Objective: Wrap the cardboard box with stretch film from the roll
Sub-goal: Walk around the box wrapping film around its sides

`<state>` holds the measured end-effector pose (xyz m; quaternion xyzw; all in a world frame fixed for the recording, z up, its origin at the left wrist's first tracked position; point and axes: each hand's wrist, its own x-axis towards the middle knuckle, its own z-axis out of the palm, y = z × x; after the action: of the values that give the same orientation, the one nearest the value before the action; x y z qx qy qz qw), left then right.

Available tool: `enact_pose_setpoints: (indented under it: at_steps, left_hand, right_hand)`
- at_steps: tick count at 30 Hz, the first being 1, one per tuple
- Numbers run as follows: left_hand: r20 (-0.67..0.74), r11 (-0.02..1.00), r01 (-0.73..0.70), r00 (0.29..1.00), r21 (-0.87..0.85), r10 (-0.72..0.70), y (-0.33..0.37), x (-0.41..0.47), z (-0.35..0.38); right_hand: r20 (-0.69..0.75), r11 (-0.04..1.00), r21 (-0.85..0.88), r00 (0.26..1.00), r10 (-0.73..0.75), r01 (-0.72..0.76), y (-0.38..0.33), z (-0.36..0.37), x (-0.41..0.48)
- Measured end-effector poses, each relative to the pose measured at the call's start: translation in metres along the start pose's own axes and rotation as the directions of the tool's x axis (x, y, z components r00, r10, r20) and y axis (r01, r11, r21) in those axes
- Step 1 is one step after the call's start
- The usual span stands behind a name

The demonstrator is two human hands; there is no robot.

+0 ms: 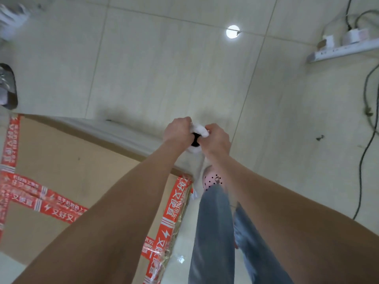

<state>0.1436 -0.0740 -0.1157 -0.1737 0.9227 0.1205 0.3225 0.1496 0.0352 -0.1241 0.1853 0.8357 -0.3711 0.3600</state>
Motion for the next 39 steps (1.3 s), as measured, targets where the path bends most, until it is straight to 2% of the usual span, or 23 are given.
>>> enact_pose_setpoints:
  at_steps: [3,6,9,13,16,18,21,26,28,30,32,33,36,39]
  left_hand:
    - [-0.017,0.955,0.18,0.982,-0.235,-0.189,-0.01,0.009,-0.003]
    - [0.022,0.907,0.268,0.961,-0.326,-0.276,-0.021,0.016,-0.005]
    - [0.037,0.944,0.191,0.981,-0.27,-0.188,-0.025,0.02,-0.008]
    - [0.028,0.993,-0.112,0.993,-0.035,0.113,-0.024,0.032,-0.019]
    - [-0.026,0.986,-0.141,0.989,0.092,0.144,-0.023,0.04,-0.025]
    - [-0.062,0.997,-0.073,0.995,0.035,0.075,-0.026,0.044,-0.028]
    - [-0.091,0.984,0.066,0.993,-0.163,-0.082,-0.032,0.051,-0.029]
    - [-0.034,0.843,0.292,0.938,-0.452,-0.344,-0.038,0.059,-0.035]
    - [0.024,0.778,0.329,0.927,-0.535,-0.375,-0.039,0.063,-0.038]
    - [0.069,0.765,0.322,0.936,-0.558,-0.344,-0.036,0.066,-0.043]
    - [0.054,0.84,0.256,0.963,-0.479,-0.263,-0.032,0.067,-0.048]
    - [0.033,0.876,0.208,0.976,-0.435,-0.215,-0.03,0.068,-0.051]
    - [-0.02,0.94,0.04,0.999,-0.338,-0.049,-0.022,0.075,-0.057]
    - [-0.07,0.953,0.005,0.997,-0.301,-0.028,-0.017,0.083,-0.062]
  right_hand:
    - [-0.003,0.996,0.084,1.0,-0.002,0.002,-0.013,0.003,0.012]
    - [0.104,0.972,0.162,0.983,0.152,-0.168,-0.023,0.01,0.018]
    - [0.145,0.951,0.226,0.973,0.179,-0.209,-0.027,0.016,0.019]
    - [0.082,0.988,0.137,0.994,0.067,-0.078,-0.028,0.023,0.021]
    - [0.046,0.999,0.034,0.999,-0.003,0.002,-0.036,0.024,0.024]
    - [0.016,0.999,-0.019,0.999,-0.04,0.04,-0.045,0.022,0.028]
    - [-0.014,0.995,-0.059,0.996,-0.083,0.082,-0.059,0.019,0.034]
    - [-0.036,0.98,0.038,0.98,-0.196,0.198,-0.082,0.014,0.046]
    - [-0.036,0.984,0.083,0.987,-0.156,0.158,-0.087,0.014,0.051]
    - [0.009,0.991,0.131,1.0,0.012,-0.013,-0.089,0.014,0.054]
    - [0.076,0.963,0.219,0.987,0.143,-0.156,-0.089,0.013,0.054]
    - [0.086,0.955,0.242,0.984,0.158,-0.175,-0.09,0.012,0.054]
    - [0.048,0.98,0.171,0.995,0.09,-0.097,-0.091,0.011,0.058]
    - [-0.009,0.996,0.087,1.0,0.008,-0.007,-0.093,0.008,0.061]
